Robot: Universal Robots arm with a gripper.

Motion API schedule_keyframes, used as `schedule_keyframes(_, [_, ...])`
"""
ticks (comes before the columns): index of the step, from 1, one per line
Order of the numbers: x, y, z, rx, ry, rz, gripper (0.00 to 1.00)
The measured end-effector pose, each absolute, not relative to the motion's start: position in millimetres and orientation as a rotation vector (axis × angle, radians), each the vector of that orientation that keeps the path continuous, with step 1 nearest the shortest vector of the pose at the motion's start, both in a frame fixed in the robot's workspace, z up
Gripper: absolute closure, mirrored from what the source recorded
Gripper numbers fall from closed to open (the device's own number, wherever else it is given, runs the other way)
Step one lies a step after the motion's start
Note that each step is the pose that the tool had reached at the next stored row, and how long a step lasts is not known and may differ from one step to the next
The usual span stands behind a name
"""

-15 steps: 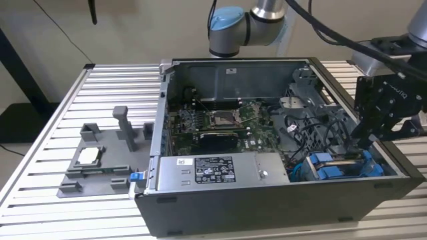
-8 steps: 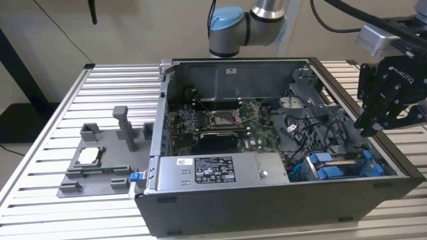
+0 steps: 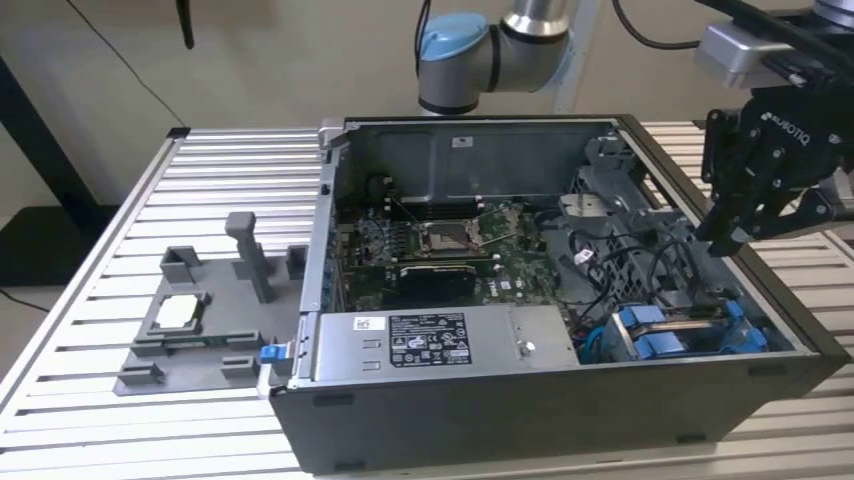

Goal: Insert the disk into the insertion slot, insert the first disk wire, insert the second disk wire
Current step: 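Insert the first disk wire, then insert the second disk wire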

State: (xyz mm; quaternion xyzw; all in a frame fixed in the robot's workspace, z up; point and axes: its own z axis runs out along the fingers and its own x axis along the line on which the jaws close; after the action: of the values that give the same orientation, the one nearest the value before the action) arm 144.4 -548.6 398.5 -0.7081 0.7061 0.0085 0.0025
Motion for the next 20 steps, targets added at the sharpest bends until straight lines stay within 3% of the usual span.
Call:
schedule_keyframes(14, [115, -519, 400, -2.226, 2.22, 0.008, 0.73])
schedule_keyframes(20, [105, -513, 400, -2.25, 2.243, -0.059, 0.73])
